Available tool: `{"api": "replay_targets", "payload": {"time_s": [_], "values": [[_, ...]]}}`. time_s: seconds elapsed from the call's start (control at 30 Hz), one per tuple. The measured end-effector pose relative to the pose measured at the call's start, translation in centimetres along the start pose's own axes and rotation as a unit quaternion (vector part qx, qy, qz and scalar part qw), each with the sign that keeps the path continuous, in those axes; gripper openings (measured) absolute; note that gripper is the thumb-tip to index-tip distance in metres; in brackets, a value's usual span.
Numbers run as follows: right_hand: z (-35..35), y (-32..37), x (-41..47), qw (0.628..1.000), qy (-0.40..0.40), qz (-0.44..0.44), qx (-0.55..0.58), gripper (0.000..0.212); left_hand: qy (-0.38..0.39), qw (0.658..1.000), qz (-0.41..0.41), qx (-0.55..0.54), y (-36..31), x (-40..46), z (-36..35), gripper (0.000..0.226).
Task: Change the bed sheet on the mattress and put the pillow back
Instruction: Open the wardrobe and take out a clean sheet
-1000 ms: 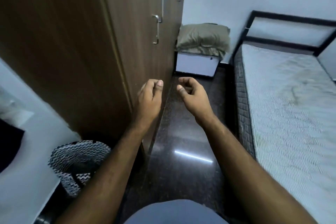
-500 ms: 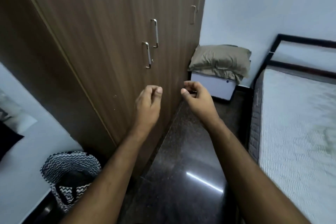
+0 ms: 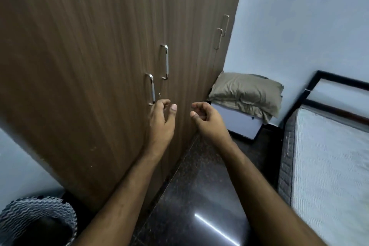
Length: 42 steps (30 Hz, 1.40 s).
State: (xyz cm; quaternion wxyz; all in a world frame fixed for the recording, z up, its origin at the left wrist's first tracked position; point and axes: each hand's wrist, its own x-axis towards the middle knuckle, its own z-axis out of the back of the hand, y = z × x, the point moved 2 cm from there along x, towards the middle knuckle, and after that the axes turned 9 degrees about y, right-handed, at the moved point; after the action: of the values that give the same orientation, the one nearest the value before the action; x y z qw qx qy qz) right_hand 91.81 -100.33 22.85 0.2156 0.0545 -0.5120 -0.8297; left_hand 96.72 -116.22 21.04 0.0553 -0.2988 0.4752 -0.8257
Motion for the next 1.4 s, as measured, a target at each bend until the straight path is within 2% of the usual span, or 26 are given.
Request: {"api": "replay_targets", "payload": {"time_s": [0.13,0.33,0.47,0.53,0.63,0.73,0.8,0.87,0.93,1.0,1.1,1.2,1.27,1.4], "values": [[-0.4,0.4,7.1,0.999,0.023,0.027,0.016,0.031,-0.026,0.999,-0.006,0.030,1.7,4.9,-0.7,0.040],[-2.7,0.2,14.7,0.991,0.098,0.068,0.058,0.028,-0.133,0.985,0.028,0.105,3.6,7.7,-1.4,0.029],[-4.3,-0.5,19.1,0.979,0.144,0.091,0.115,0.037,-0.199,0.964,0.057,0.166,4.8,9.0,-1.8,0.042],[-4.6,-1.0,20.6,0.968,0.188,0.101,0.134,0.040,-0.199,0.959,0.075,0.187,5.5,9.8,-2.9,0.053],[-4.2,-1.5,22.7,0.948,0.250,0.130,0.147,0.043,-0.154,0.964,0.130,0.171,6.0,10.8,-4.9,0.076],[-3.4,-1.8,24.7,0.941,0.259,0.155,0.152,0.042,-0.107,0.952,0.179,0.225,5.5,11.6,-6.0,0.104],[-3.4,-1.7,25.0,0.937,0.270,0.169,0.142,0.045,-0.089,0.945,0.202,0.241,4.5,11.8,-5.7,0.113],[-2.9,-1.5,24.7,0.929,0.289,0.190,0.129,0.049,-0.075,0.929,0.223,0.284,3.1,11.8,-6.3,0.113],[-2.3,-1.3,24.2,0.923,0.299,0.216,0.114,0.054,-0.053,0.894,0.248,0.368,1.9,11.7,-7.6,0.112],[-1.4,-1.1,23.5,0.917,0.304,0.233,0.112,0.061,-0.066,0.862,0.274,0.422,0.6,11.1,-9.2,0.111],[-0.4,-1.4,22.4,0.902,0.347,0.210,0.148,0.070,-0.070,0.854,0.286,0.429,-0.8,9.3,-10.6,0.108],[1.5,-1.8,20.8,0.884,0.373,0.211,0.187,0.063,-0.078,0.853,0.282,0.431,-2.2,6.6,-11.8,0.107],[3.7,-1.9,19.6,0.863,0.405,0.222,0.204,0.063,-0.123,0.842,0.273,0.448,-3.1,4.7,-13.0,0.105],[6.1,-1.6,18.8,0.814,0.478,0.280,0.175,0.082,-0.252,0.789,0.269,0.492,-4.1,1.0,-17.0,0.098]]}}
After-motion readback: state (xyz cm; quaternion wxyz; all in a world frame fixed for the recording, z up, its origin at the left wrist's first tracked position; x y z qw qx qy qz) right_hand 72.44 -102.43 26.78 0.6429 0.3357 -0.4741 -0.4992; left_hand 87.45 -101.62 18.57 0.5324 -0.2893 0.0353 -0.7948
